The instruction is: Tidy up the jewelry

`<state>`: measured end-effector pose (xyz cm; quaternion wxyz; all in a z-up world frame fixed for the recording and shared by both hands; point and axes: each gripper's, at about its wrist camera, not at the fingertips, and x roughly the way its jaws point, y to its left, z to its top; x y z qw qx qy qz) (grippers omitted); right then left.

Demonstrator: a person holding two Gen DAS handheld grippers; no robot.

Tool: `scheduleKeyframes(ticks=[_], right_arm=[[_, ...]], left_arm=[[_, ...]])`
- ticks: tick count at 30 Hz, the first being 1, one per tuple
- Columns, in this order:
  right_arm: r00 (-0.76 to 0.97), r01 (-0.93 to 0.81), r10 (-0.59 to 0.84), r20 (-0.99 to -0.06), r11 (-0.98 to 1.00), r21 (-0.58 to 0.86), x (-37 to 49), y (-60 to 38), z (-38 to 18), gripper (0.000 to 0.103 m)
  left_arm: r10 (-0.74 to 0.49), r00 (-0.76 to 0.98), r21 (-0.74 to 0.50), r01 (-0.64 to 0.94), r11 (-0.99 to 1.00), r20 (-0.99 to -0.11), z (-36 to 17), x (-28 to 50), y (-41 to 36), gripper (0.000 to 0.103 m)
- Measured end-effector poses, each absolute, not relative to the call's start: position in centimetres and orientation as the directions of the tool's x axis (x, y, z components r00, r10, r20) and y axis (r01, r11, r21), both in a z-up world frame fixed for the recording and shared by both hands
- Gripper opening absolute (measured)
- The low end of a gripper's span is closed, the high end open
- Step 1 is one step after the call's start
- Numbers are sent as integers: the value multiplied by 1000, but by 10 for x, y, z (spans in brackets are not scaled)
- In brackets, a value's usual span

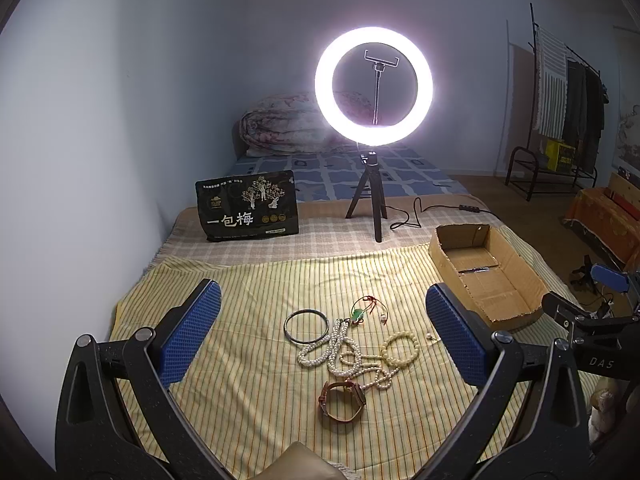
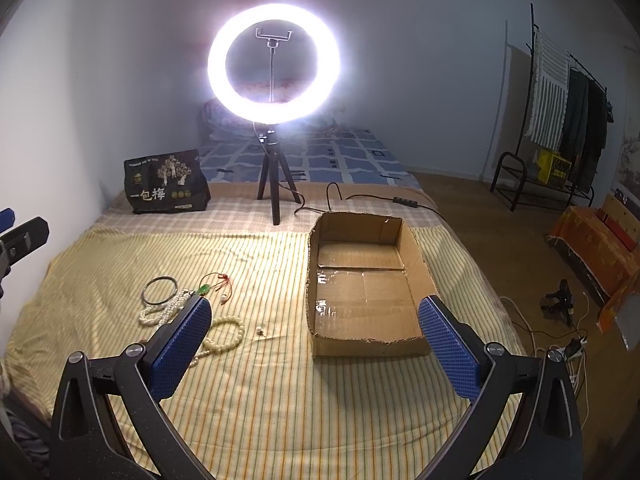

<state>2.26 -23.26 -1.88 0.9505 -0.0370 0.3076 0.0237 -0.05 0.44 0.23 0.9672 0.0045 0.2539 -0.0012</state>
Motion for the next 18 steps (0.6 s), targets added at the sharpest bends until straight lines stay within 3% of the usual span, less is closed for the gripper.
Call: scheduleKeyframes(ticks=[18], right_arm=[[804, -68, 27, -595, 997, -46, 23, -236, -21, 103]], left_arm=[[-1, 871, 6, 4, 1000, -491, 3, -1, 6, 103]])
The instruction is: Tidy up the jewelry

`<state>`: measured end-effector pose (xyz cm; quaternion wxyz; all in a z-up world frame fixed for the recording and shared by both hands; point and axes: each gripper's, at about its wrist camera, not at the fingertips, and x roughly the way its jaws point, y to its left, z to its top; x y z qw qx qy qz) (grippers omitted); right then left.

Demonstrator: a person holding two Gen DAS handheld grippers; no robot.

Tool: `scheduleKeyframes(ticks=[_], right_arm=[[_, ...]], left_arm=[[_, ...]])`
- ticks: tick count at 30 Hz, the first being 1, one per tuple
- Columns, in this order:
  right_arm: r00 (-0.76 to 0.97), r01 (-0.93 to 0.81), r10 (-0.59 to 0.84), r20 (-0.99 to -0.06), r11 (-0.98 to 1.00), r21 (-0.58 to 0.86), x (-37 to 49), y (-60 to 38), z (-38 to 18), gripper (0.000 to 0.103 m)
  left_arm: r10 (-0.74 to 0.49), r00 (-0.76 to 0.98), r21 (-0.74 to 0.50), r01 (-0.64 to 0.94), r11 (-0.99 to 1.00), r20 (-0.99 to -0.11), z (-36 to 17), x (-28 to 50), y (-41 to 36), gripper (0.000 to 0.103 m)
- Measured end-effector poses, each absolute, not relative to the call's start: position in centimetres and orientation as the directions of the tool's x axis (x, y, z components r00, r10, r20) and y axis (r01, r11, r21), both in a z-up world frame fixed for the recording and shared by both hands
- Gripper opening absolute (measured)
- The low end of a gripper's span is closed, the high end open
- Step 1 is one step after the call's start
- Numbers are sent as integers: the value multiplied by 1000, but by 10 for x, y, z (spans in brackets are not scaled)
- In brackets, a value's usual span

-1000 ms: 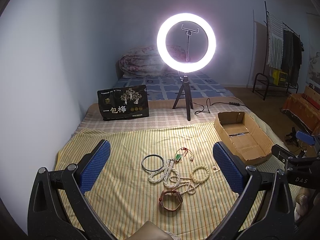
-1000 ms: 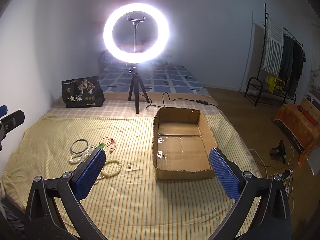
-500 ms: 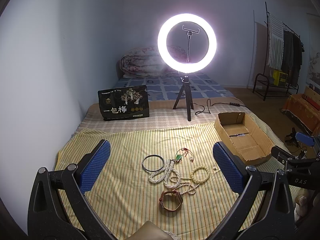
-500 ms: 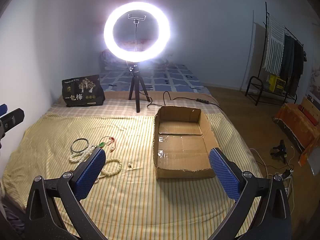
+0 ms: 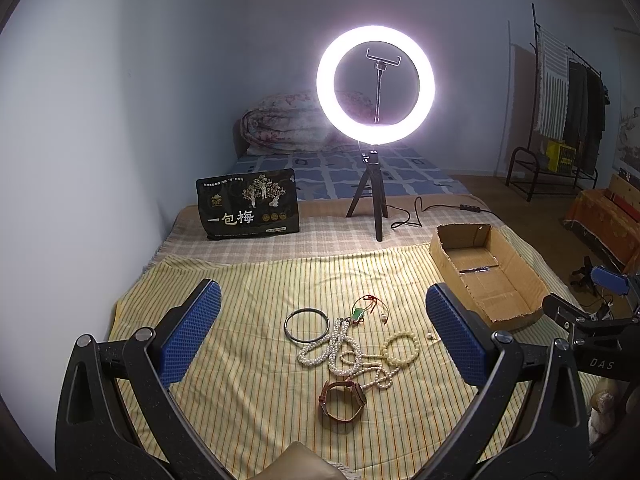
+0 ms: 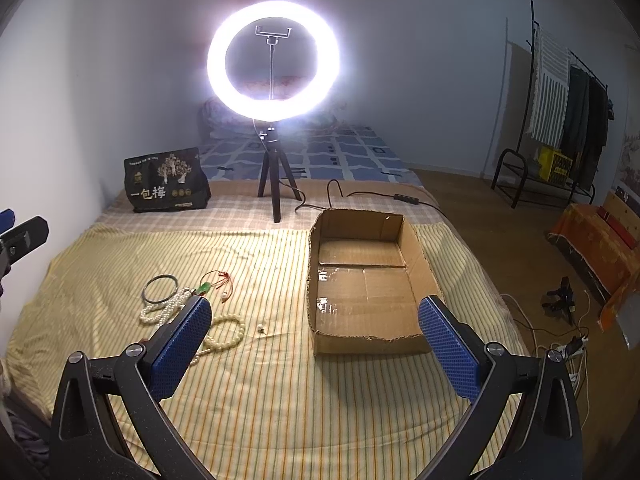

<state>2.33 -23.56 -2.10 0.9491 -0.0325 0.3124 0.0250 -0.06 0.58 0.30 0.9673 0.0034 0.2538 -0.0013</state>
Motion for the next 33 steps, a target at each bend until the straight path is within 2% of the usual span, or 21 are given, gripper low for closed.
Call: scheduleKeyframes(ticks=[20, 27, 33], right_arm=[[789, -75, 28, -613, 996, -51, 27, -232, -25, 103], [770, -104, 38, -637, 992, -67, 31, -227, -32, 103], [727, -196, 67, -683, 974, -112, 37, -215, -52, 103]], left_arm=[[13, 854, 6, -12, 1000, -521, -14, 4, 12, 103], [31, 829, 3, -35, 999, -558, -23, 12, 25, 103], [49, 777, 2, -61, 998, -628, -40, 25, 45, 103]])
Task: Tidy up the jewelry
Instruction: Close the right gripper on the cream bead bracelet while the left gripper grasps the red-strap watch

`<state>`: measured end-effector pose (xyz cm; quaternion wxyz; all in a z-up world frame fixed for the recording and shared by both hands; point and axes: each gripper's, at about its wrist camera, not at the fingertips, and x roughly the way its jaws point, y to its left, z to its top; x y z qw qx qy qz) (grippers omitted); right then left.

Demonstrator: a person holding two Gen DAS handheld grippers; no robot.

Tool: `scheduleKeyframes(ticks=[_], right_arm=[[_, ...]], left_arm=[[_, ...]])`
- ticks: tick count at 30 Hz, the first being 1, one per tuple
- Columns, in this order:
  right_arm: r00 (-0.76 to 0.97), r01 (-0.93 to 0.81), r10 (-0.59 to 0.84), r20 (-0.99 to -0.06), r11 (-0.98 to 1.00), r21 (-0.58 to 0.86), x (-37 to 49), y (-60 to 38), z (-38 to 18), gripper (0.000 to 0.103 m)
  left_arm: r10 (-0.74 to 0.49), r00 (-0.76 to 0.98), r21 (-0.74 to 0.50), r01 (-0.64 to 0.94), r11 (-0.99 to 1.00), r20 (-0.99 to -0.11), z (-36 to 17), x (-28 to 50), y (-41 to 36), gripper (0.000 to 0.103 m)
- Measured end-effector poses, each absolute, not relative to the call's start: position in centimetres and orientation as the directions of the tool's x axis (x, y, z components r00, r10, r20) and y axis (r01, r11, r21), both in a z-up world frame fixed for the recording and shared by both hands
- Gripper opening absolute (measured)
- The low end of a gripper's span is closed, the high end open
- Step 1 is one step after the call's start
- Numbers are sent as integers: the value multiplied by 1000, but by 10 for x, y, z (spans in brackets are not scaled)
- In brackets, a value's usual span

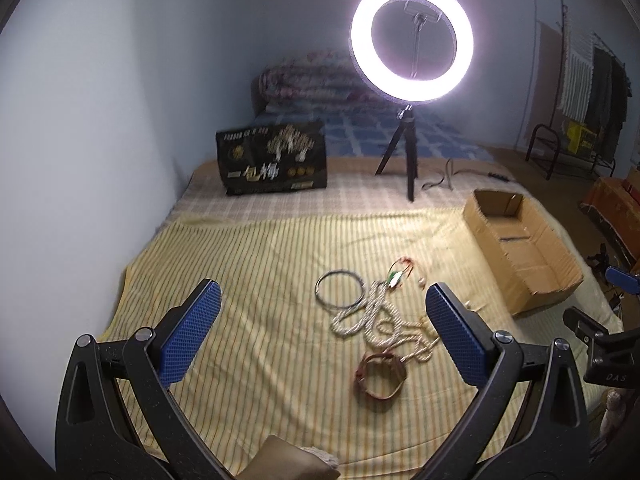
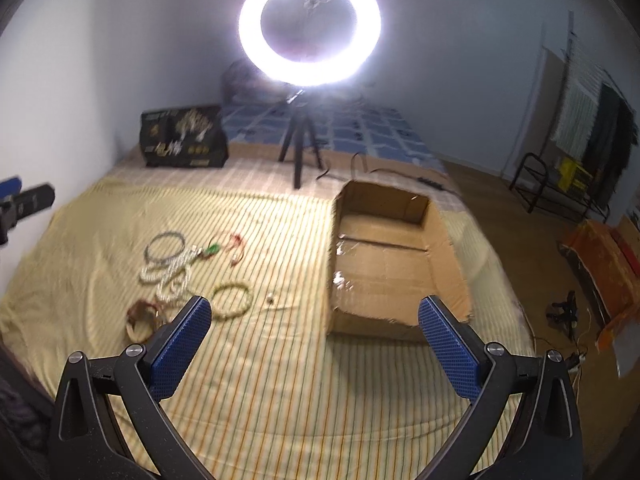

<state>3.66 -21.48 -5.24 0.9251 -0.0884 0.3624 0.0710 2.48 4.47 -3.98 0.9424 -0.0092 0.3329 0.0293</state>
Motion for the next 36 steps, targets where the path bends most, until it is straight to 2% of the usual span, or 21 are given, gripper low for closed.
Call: scheduleKeyframes(ticks=[5, 9, 12, 15, 17, 19, 22, 26, 32, 36], right_arm=[[680, -296, 174, -712, 954, -51, 43, -215, -70, 102], [660, -349, 190, -726, 934, -72, 53, -206, -78, 103], [623, -395, 194, -758, 914, -90, 63, -197, -83, 102], [556, -417, 208, -805, 907, -54, 74, -194, -92, 102], [502, -425, 239, -831, 905, 3, 82, -191, -100, 95], [457, -439, 263, -849, 898, 42, 88, -188, -107, 85], [411, -448, 275, -869, 891, 71, 97, -184, -116, 72], [325, -434, 302, -896, 890, 142, 111, -182, -131, 49], [230, -341, 340, -912, 906, 252, 131, -186, -152, 38], [208, -271, 365, -908, 913, 305, 142, -192, -160, 36]], left_arm=[[20, 725, -43, -69, 997, -689, -61, 32, 65, 103], [-20, 690, -83, -58, 995, -724, -81, 34, 75, 102], [-58, 648, -117, -48, 992, -759, -92, 37, 75, 98], [-93, 604, -134, -23, 991, -791, -101, 40, 70, 84], [-126, 564, -146, 10, 989, -816, -109, 43, 63, 77], [-154, 518, -169, 19, 985, -841, -119, 48, 59, 64], [-201, 428, -215, 17, 977, -881, -141, 54, 55, 59], [-233, 364, -242, 21, 970, -902, -157, 55, 47, 59], [-173, 393, -183, 13, 983, -903, -162, 58, 46, 59], [-195, 373, -220, -26, 975, -907, -169, 64, 53, 59]])
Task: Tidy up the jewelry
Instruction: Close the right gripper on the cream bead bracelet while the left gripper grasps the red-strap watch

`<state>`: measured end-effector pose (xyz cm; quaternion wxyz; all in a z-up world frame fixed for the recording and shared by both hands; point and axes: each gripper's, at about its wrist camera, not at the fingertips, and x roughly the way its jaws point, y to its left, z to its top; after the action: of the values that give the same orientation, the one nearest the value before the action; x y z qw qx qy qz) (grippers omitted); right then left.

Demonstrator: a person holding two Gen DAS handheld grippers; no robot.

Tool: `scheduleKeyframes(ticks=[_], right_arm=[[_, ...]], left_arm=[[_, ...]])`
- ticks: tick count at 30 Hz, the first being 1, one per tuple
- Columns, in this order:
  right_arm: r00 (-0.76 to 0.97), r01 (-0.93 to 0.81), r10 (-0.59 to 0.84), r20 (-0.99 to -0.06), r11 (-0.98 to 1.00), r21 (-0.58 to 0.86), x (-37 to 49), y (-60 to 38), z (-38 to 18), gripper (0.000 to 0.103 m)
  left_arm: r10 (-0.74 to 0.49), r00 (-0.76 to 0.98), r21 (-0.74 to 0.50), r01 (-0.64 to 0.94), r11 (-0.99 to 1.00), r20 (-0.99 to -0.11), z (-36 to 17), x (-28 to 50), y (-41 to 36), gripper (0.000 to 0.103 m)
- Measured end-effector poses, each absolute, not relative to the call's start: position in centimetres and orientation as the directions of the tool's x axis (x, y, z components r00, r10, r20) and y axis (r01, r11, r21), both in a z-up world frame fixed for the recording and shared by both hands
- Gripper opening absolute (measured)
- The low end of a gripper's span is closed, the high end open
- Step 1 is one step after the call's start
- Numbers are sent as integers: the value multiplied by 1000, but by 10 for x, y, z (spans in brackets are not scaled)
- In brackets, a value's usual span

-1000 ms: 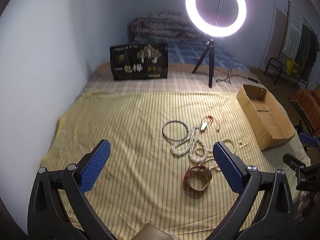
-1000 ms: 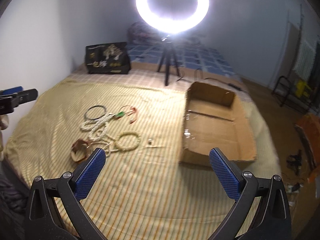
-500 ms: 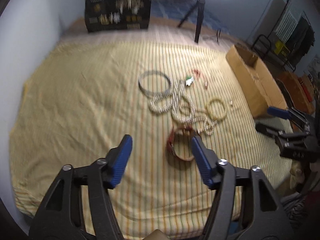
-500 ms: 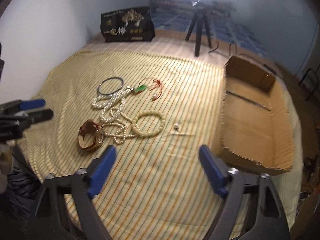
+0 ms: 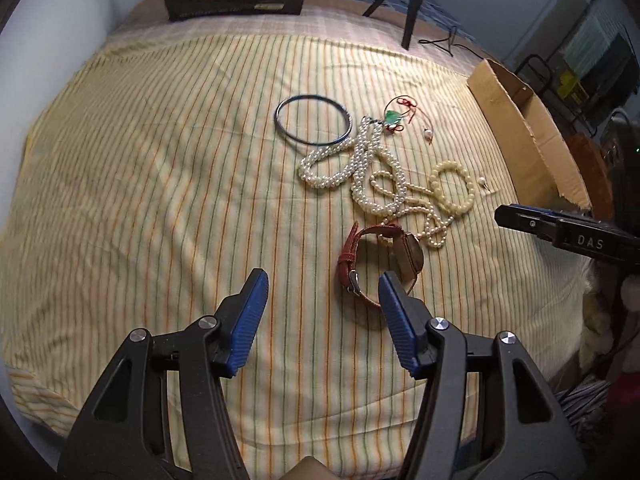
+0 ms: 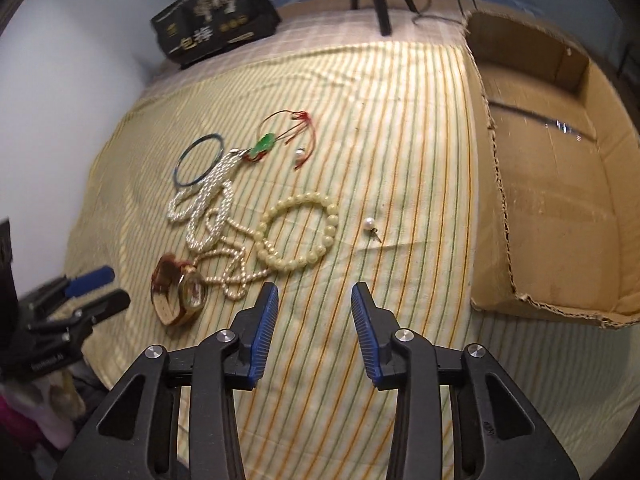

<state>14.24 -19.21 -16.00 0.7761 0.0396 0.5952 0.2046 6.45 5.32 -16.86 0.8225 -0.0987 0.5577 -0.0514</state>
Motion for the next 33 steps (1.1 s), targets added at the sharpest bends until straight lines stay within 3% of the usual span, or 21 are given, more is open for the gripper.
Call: scheduleKeyframes(ticks=[2, 5, 23, 29, 33], right_arm=[[194, -236, 385, -902, 911, 338, 147, -195, -165, 35], [172, -181, 409, -896, 907, 379, 154, -199, -173, 24], [175, -103, 389, -904, 921, 376, 174, -188, -185, 23], [196, -124, 334, -922, 941, 315, 177, -177, -190, 17], [230, -187, 262, -937, 957, 221, 177, -158, -192, 15]], left_arm=[[-209, 347, -236, -37, 971, -914, -172, 69, 56, 59], [-221, 322, -246, -41, 968, -921, -176, 72, 56, 59], [-220, 260, -242, -56, 969, -940, -204, 92, 58, 59], [-211, 262, -233, -55, 971, -942, -205, 93, 55, 55], [-184, 265, -202, -43, 978, -947, -209, 95, 52, 45]])
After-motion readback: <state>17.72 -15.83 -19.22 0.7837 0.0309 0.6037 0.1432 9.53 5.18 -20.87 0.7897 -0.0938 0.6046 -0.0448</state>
